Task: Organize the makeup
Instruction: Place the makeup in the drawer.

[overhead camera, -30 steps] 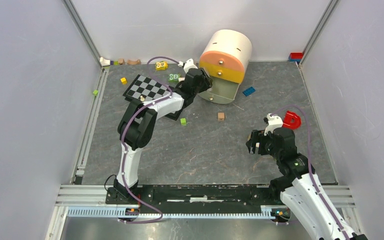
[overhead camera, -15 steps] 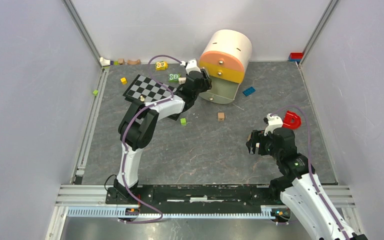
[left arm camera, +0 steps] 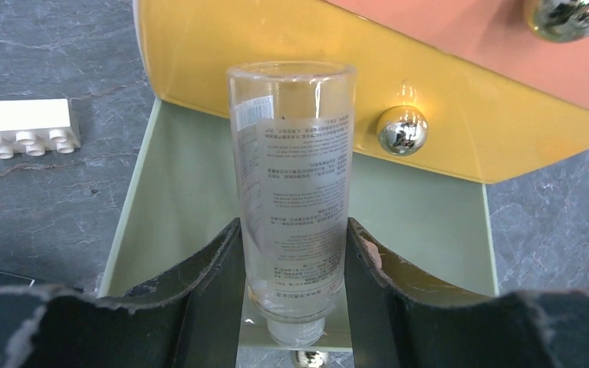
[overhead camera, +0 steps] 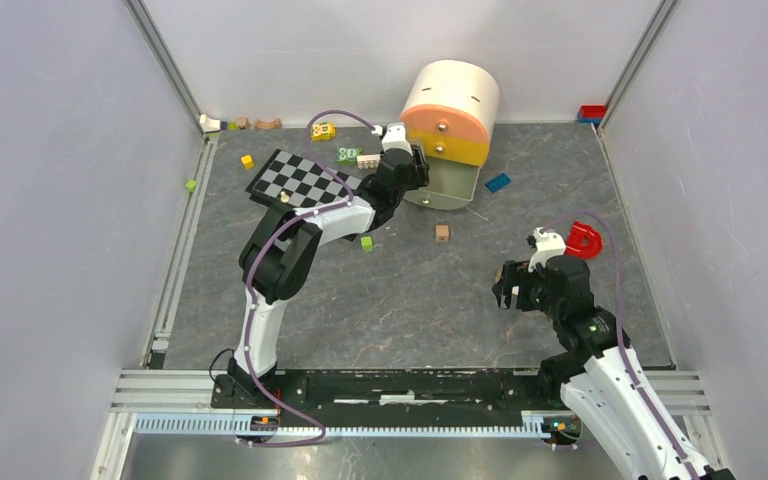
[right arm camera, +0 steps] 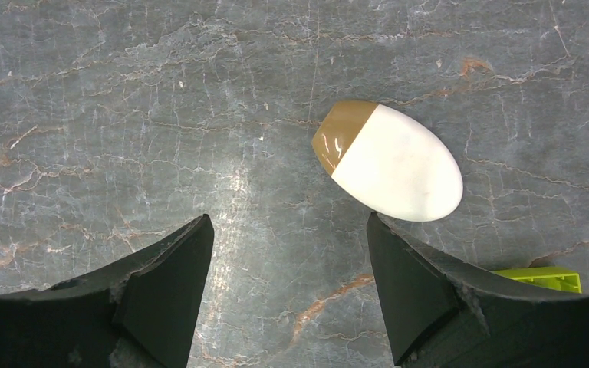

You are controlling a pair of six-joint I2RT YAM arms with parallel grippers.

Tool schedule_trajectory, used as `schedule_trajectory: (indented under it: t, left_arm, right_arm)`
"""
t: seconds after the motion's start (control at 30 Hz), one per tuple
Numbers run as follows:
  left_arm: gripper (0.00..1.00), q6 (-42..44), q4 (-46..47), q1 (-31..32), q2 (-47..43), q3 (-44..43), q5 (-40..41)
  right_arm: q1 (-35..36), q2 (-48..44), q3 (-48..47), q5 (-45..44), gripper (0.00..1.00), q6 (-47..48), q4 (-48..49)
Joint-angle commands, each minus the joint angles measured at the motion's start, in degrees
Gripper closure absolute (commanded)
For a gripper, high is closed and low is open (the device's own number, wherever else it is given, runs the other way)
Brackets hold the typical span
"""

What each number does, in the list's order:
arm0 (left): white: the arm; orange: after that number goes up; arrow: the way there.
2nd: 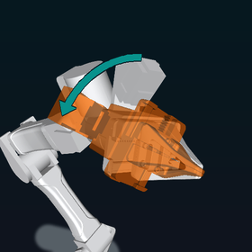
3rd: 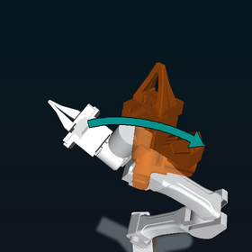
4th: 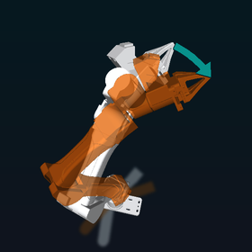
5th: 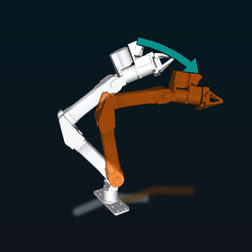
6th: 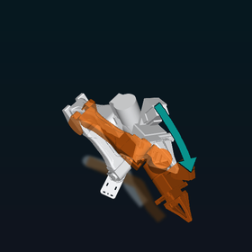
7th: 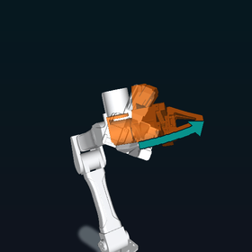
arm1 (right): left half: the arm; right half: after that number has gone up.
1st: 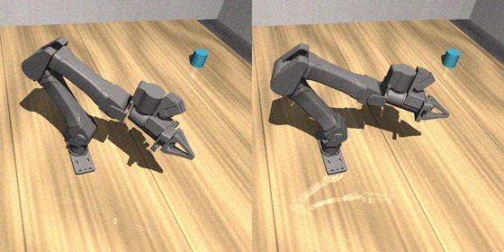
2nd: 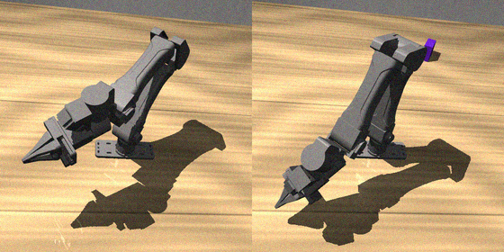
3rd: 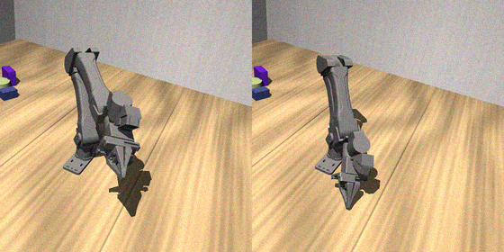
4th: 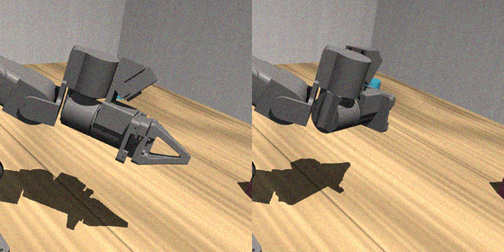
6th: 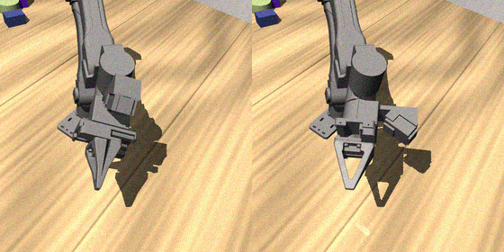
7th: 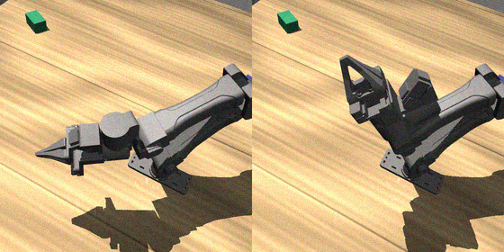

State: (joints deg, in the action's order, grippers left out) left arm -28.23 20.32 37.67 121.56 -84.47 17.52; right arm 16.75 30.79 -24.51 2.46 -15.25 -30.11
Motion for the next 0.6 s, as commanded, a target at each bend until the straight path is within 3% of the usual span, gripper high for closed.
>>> schedule_trajectory:
  t: [0.0,0.37,0.57]
  left_arm:
    - [0.98,4.17,-1.07,1.0,-1.97,1.58,1.27]
    - [0.98,5.1,-0.72,1.0,-2.7,2.14,0.77]
    - [0.98,4.52,-5.64,0.91,-1.1,-2.76,-2.77]
  right_arm:
    - [-0.14,-0.64,-1.77,-0.61,0.2,-0.15,0.36]
    - [-0.14,-0.72,-1.53,-0.7,0.19,-0.15,0.58]
    - [-0.16,-0.51,-1.69,-0.7,0.19,-0.01,0.5]
